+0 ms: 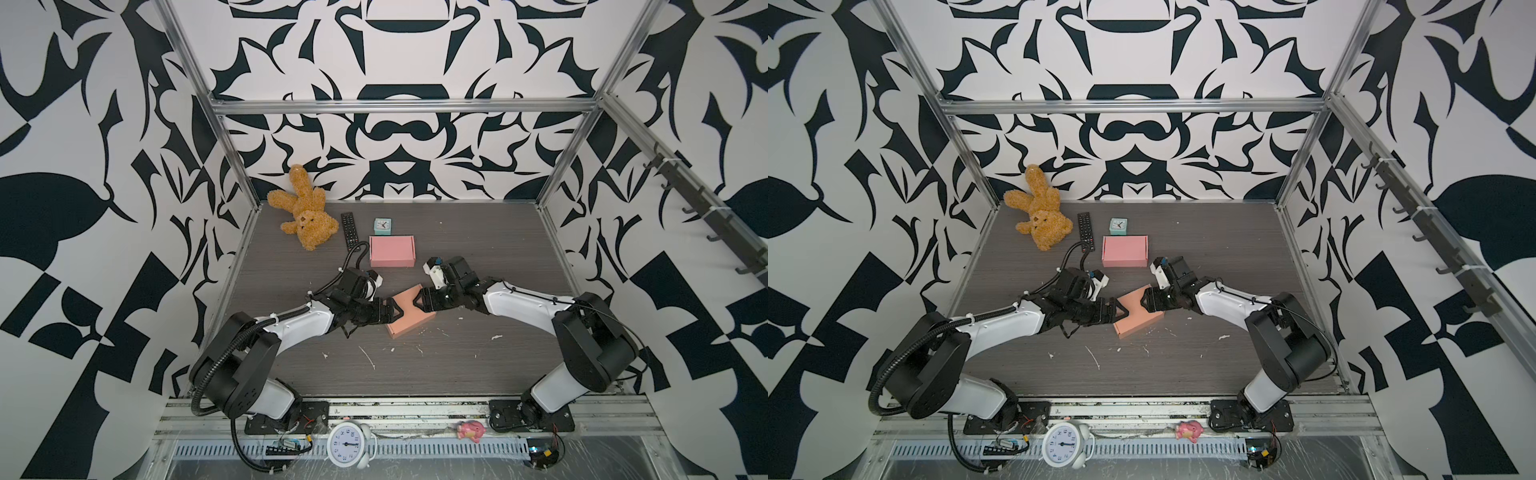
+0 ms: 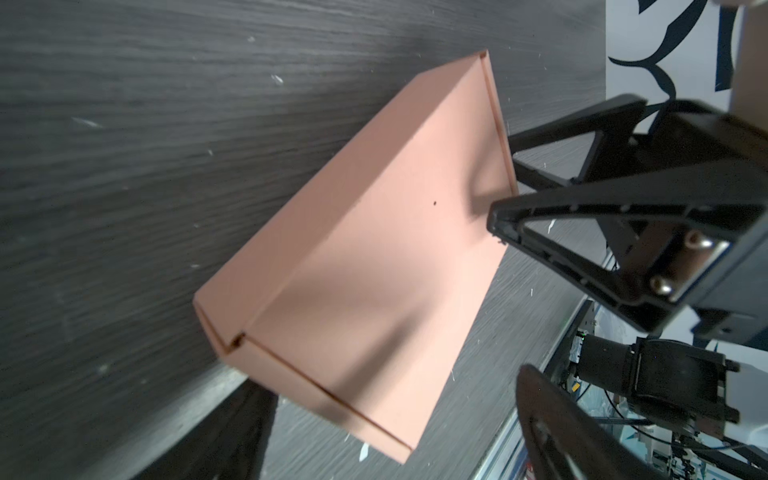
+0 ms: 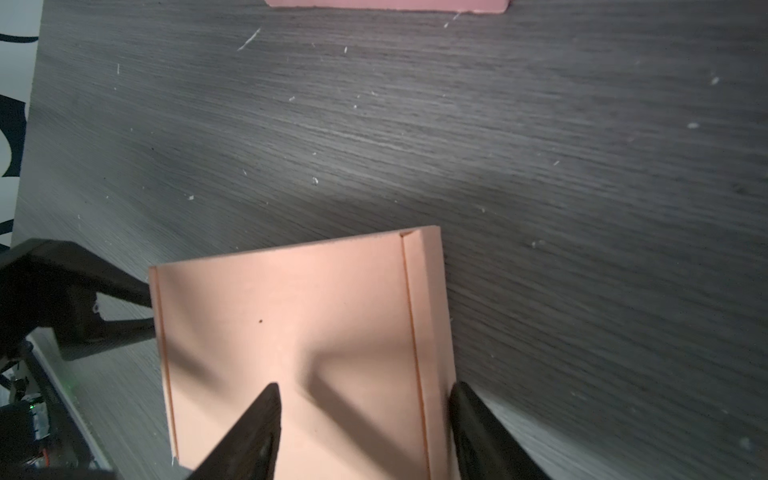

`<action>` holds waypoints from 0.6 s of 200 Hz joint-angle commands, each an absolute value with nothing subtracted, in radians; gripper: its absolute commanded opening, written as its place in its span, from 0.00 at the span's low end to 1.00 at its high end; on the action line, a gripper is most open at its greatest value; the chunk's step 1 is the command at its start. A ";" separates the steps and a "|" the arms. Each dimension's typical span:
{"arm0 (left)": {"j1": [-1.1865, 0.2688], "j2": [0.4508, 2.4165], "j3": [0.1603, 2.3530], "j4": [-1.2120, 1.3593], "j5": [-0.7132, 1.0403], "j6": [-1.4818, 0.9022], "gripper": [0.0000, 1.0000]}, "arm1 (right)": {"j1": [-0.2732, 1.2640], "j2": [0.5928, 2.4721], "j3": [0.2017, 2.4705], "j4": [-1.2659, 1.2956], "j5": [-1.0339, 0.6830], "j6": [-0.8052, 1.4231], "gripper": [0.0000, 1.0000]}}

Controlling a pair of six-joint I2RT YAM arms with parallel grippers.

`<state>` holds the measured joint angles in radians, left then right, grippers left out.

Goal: Fold the paper box
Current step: 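Push the peach box between both grippers to straighten it on the table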

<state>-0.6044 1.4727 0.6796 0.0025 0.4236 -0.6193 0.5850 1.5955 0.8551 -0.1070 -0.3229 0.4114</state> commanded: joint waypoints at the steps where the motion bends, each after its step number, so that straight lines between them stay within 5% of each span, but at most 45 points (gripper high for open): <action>1: -0.578 1.490 0.735 0.008 0.474 -0.575 0.92 | 0.617 1.572 0.857 -0.061 -0.373 0.436 0.65; 120: -0.503 1.605 0.815 0.012 0.463 -0.538 0.91 | 0.673 1.602 0.892 -0.009 -0.321 0.485 0.66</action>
<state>-0.5053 1.5871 0.7891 -0.0338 0.4198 -0.5491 0.6529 1.5967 0.8551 -0.0990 -0.2966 0.4694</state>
